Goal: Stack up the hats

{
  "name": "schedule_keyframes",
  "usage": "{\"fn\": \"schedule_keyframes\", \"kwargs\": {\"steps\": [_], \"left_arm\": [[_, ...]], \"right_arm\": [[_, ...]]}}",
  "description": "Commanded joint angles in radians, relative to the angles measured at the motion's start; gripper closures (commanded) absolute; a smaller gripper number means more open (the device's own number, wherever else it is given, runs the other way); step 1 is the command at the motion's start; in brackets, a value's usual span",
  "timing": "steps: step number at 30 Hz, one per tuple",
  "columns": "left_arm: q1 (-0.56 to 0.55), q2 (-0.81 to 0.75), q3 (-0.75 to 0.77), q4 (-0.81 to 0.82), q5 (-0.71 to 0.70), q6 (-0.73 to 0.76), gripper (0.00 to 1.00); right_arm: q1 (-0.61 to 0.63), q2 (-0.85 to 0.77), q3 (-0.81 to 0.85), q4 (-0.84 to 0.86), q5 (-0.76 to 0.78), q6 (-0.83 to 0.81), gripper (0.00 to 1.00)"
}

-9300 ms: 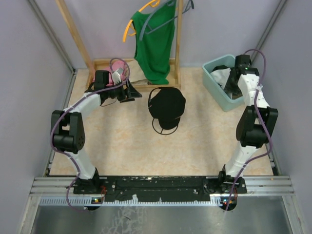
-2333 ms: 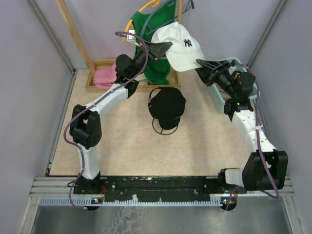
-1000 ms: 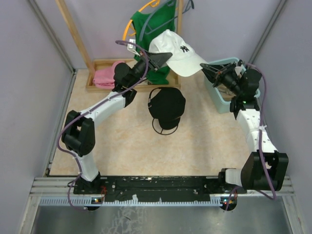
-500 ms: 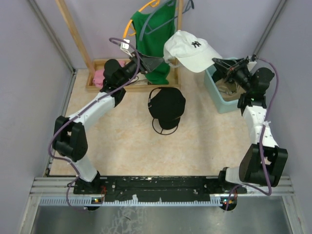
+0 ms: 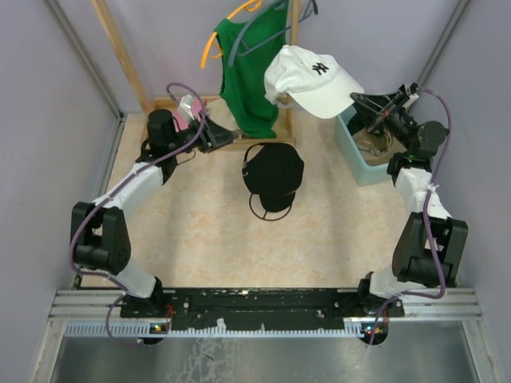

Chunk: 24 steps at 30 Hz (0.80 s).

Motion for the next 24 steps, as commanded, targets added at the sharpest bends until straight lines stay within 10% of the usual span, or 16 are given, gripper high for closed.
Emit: {"fn": "schedule_keyframes", "kwargs": {"steps": [1,24], "left_arm": [[-0.023,0.09,0.03,-0.111,0.182,0.125,0.38],[-0.074,0.31,0.297,-0.353,0.27,0.35,0.35]], "right_arm": [[-0.001,0.004,0.011,0.242,-0.034,0.116,1.0],[0.0,-0.052,-0.05,0.17,-0.06,0.06,1.0]]}}
